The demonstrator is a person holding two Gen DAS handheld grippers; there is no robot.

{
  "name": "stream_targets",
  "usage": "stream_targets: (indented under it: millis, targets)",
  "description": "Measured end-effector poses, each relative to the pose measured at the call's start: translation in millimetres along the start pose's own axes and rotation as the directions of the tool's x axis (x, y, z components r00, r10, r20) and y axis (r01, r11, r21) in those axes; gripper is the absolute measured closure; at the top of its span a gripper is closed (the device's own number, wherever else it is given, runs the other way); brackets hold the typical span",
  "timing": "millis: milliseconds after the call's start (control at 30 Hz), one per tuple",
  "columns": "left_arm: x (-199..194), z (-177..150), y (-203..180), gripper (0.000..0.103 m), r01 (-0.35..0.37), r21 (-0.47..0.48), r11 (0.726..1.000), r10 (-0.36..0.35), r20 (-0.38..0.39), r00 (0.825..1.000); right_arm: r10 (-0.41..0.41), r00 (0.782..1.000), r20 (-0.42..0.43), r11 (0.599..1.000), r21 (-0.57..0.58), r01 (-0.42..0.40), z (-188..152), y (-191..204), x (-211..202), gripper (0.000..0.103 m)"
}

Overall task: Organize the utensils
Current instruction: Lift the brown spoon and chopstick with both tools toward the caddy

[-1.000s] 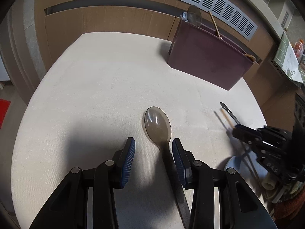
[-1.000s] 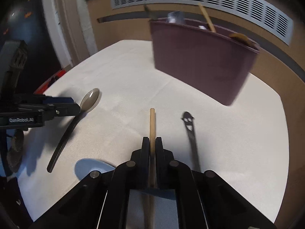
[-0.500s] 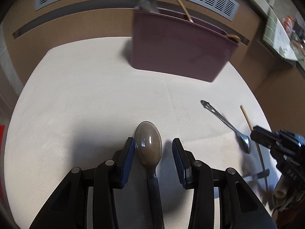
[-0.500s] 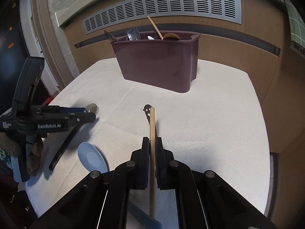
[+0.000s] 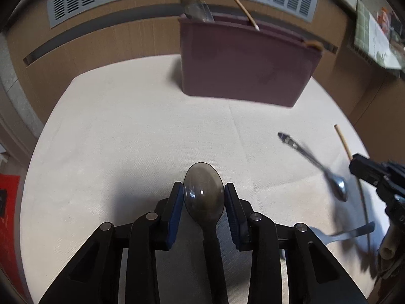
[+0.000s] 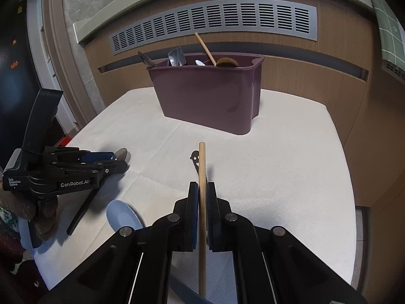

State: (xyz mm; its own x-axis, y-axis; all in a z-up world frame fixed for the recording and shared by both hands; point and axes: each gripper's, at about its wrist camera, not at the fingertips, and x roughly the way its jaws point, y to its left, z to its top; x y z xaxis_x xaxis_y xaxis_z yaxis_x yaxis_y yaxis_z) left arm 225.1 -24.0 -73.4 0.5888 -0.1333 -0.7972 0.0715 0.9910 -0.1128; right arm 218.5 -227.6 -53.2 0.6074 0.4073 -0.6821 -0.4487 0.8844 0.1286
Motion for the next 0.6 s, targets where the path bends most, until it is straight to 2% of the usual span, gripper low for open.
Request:
stream_targets:
  millis: [100, 267, 400, 600]
  targets:
    - [-26.6, 1.7, 8.0, 0.069, 0.045, -0.027, 0.999, -0.043, 0.086, 0.995, 0.001, 1.000, 0.023, 1.000, 0.008, -0.001, 2.3, -1.5, -5.3, 0.098]
    - [-65.8, 6.0, 14.0, 0.069, 0.085, -0.041, 0.995, -0.077, 0.184, 0.980, 0.001, 0.998, 0.058, 1.000, 0.014, -0.002, 7.1, -0.7, -14.5, 0.098]
    - [-81.8, 9.0, 13.0, 0.069, 0.093, -0.032, 0.995, -0.084, 0.226, 0.971, -0.004, 0.997, 0.075, 1.000, 0.009, 0.003, 9.3, 2.7, -18.6, 0.098]
    - [-84.8, 11.7, 10.3, 0.069, 0.091, -0.025, 0.996, -0.082, 0.245, 0.966, -0.020, 0.996, 0.086, 1.000, 0.011, 0.020, 10.4, 1.9, -20.7, 0.098]
